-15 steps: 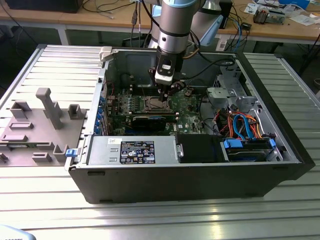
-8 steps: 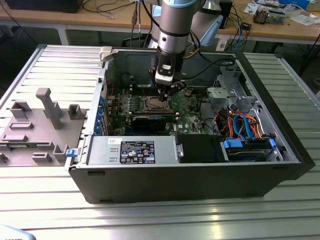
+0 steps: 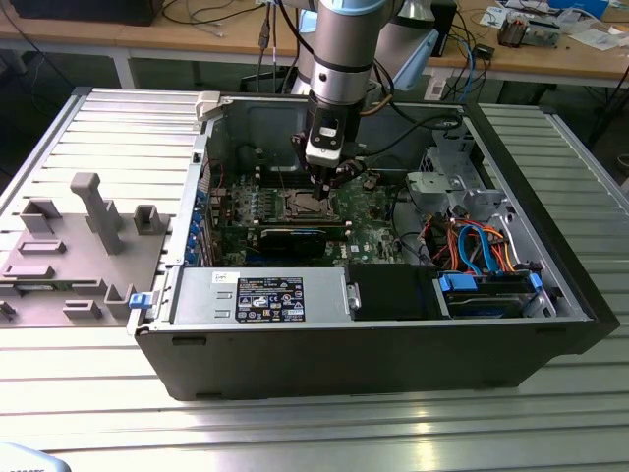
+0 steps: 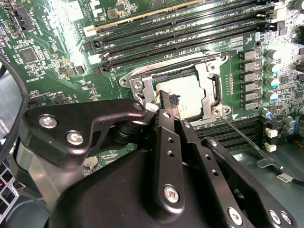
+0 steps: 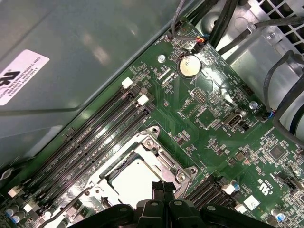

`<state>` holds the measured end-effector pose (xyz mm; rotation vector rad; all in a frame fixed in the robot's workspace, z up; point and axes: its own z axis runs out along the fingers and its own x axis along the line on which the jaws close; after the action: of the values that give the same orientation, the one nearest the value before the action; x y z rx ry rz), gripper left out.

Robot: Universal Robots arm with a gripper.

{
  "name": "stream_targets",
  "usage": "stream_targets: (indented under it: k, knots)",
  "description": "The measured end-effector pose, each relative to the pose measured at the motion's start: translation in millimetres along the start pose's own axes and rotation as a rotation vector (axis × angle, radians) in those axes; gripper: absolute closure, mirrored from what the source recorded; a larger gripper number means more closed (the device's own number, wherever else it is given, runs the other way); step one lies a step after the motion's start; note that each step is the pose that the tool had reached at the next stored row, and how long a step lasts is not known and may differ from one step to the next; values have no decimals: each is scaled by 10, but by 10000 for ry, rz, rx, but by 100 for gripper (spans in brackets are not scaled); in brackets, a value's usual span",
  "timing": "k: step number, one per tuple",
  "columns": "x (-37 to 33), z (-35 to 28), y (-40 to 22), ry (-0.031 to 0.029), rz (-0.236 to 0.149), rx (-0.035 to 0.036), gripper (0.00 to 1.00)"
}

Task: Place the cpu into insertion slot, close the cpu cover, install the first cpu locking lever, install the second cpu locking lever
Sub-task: 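Install the first cpu locking lever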

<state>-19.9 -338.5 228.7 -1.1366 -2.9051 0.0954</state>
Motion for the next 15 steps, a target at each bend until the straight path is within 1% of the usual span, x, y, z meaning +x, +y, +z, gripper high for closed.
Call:
stream_targets:
  k: [15]
  knots:
    - [0, 0, 0, -9, -152, -1, 89]
